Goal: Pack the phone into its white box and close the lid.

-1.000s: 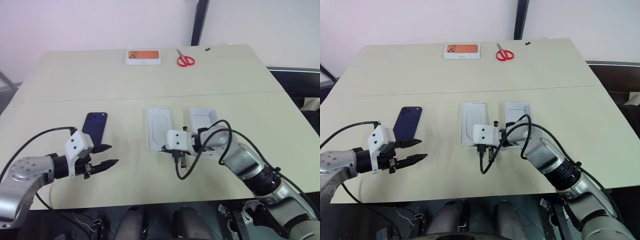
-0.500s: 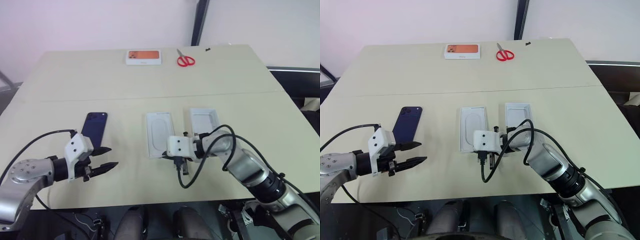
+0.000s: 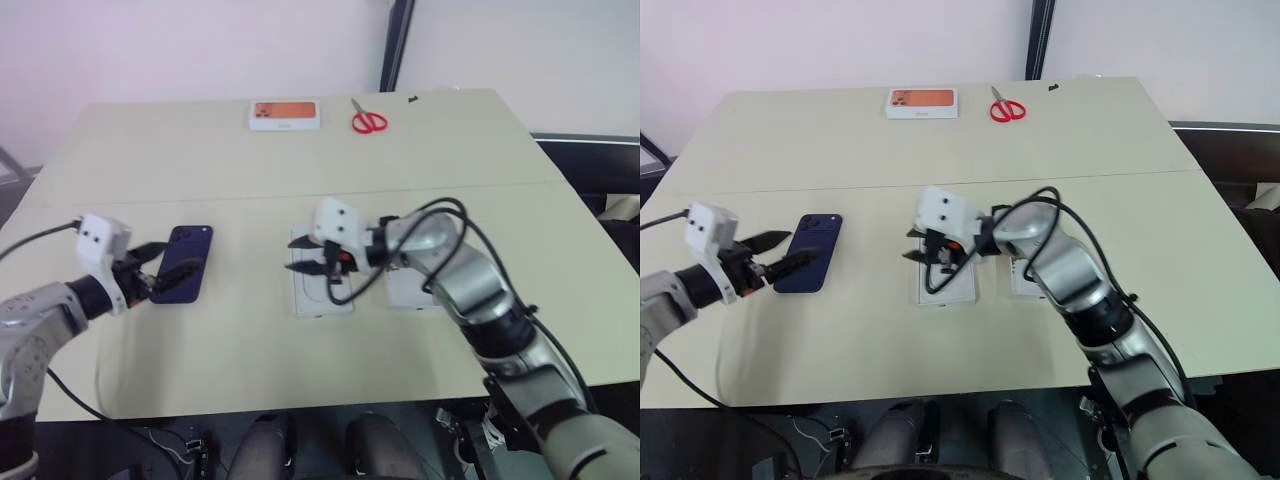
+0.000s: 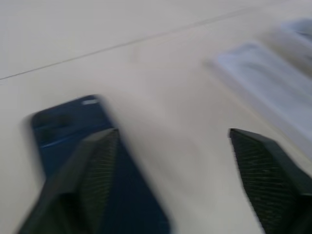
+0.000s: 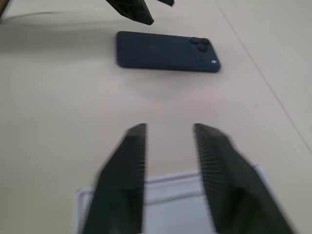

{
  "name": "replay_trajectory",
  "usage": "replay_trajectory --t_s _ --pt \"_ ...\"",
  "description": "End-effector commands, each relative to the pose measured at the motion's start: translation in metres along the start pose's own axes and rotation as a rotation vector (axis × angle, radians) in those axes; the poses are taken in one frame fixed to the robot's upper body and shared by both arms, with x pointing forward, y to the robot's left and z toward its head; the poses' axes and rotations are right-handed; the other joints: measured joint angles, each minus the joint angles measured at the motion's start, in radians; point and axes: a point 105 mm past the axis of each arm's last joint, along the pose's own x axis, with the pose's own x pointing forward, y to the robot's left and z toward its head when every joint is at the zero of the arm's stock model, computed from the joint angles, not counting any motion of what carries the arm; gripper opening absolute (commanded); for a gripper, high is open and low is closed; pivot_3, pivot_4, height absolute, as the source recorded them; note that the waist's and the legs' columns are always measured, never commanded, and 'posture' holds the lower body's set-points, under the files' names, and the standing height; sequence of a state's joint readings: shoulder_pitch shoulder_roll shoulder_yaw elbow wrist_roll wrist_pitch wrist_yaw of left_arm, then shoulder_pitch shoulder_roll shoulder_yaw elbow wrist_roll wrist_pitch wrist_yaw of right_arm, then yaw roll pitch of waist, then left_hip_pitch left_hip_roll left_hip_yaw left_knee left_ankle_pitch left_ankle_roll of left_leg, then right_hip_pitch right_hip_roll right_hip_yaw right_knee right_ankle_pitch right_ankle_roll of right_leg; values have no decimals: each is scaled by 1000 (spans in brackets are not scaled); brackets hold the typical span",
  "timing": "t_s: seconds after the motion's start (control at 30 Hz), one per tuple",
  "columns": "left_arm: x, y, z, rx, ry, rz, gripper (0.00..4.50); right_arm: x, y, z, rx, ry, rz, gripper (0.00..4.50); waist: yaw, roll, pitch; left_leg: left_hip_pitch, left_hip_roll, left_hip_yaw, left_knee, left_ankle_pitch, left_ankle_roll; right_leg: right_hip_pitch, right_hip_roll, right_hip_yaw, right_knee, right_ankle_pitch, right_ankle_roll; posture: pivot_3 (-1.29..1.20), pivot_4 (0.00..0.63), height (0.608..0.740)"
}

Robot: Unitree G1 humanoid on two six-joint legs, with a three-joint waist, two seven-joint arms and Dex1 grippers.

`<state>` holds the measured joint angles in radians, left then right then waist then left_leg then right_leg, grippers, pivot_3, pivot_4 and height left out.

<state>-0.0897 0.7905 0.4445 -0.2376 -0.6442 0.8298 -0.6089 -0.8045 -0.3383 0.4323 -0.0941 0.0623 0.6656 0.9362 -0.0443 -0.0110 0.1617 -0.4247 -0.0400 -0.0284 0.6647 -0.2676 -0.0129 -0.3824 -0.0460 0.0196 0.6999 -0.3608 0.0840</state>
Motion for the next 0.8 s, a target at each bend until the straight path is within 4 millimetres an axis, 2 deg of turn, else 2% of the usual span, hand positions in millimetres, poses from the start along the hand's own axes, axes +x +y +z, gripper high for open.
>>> replay_trajectory --t_s 0.03,0.23,0.37,0.57,0.8 --pt "-1 26 -2 -84 47 164 4500 30 -8 -3 -29 50 -51 15 -1 0 0 0 0 0 0 0 0 0 0 0 0 0 0 0 150 740" --pt "7 44 -6 -284 135 248 4500 66 -12 4 -85 65 -88 15 -1 -1 0 -1 0 0 1 2 -3 -6 0 0 2 0 0 0 150 740" --pt "14 41 -20 -357 274 220 4500 85 -5 2 -166 95 -80 15 -3 -2 -1 -1 0 0 1 2 -3 -7 0 -1 3 0 0 0 150 740" --pt "26 22 -37 -440 444 118 4500 102 4 4 -206 91 -69 15 -3 -2 -1 -1 0 0 1 2 -4 -7 0 -1 3 0 0 0 150 740" --pt "39 -18 -29 -475 466 -83 4500 107 10 -6 -247 107 -57 15 2 -2 -1 -1 -1 -1 1 2 -4 -6 0 -1 4 0 0 0 150 740"
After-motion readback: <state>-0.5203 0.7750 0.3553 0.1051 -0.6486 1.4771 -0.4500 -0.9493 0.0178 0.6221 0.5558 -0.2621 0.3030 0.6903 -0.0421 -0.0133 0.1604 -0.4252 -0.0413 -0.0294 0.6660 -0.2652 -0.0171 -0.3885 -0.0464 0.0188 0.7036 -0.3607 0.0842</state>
